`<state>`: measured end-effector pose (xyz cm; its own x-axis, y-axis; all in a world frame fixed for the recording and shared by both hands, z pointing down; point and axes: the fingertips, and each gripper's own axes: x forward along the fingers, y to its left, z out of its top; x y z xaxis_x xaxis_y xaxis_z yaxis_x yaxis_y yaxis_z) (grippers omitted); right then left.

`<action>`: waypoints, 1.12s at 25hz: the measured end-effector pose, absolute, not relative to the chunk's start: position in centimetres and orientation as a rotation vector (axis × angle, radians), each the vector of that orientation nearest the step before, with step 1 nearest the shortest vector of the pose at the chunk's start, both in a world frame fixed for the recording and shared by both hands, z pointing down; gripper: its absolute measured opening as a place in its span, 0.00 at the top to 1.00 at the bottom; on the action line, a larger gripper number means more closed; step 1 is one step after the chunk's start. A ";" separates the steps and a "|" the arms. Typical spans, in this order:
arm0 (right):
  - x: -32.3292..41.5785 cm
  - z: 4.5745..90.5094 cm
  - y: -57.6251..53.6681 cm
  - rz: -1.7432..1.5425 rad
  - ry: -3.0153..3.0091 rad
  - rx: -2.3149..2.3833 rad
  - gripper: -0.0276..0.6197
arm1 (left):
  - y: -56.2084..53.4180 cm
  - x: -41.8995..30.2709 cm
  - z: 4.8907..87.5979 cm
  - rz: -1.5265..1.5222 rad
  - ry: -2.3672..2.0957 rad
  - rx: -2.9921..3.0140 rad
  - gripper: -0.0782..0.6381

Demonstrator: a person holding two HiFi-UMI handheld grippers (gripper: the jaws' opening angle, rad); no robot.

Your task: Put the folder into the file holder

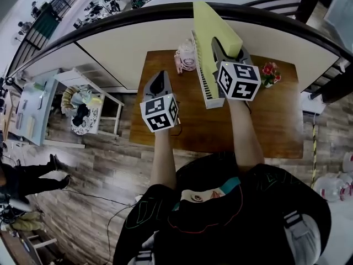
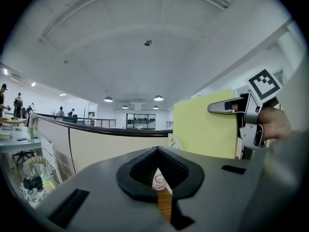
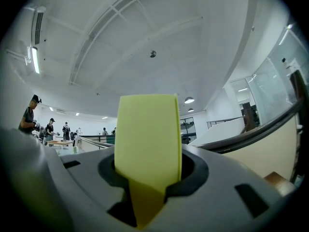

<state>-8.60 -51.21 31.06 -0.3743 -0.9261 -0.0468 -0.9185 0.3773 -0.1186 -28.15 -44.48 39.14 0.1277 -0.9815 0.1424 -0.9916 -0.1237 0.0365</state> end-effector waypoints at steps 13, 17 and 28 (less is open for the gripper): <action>-10.1 31.8 -51.3 -0.092 2.463 -1.785 0.70 | -45.9 -29.4 41.3 0.155 -1.873 2.256 0.89; -10.4 34.7 -51.1 -0.100 2.488 -1.820 0.70 | -45.5 -30.6 43.1 0.181 -1.857 2.219 0.89; -10.8 43.8 -50.2 -0.275 2.630 -1.929 0.64 | -43.3 -31.4 49.9 0.237 -1.795 2.092 0.89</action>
